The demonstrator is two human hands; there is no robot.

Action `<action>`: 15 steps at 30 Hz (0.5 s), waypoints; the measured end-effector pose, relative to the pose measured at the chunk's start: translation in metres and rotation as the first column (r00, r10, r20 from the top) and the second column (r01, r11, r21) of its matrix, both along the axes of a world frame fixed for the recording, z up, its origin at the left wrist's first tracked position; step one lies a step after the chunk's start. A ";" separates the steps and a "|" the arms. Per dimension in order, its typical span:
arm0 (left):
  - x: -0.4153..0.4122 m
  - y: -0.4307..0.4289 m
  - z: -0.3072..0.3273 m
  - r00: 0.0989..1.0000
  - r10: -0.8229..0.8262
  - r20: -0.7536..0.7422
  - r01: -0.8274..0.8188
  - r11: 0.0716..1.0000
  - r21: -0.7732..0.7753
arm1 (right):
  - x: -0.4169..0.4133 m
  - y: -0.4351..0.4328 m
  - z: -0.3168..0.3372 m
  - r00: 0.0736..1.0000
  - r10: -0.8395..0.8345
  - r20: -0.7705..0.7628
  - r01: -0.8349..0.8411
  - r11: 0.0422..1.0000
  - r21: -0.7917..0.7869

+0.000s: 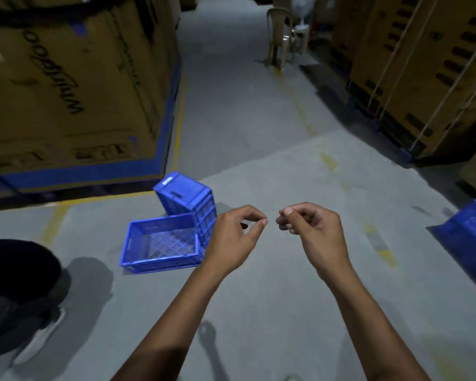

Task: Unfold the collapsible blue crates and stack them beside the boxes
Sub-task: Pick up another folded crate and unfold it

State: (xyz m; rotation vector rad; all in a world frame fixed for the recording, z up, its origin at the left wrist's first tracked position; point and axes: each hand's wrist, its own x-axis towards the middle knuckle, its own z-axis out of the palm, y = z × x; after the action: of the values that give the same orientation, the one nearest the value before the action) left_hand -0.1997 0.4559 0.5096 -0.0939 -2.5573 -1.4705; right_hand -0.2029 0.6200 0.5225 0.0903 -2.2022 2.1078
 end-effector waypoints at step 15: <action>0.115 -0.301 0.005 0.947 0.310 -0.079 -0.307 0.950 0.047 | 0.076 -0.275 0.004 0.983 0.186 0.009 -0.186 0.983 -0.003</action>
State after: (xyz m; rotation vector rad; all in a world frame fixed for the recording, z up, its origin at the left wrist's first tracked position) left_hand -0.0844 0.1545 0.5150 0.2339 -2.3462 -1.3577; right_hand -0.1269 0.3449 0.5270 0.2980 -2.2773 2.2073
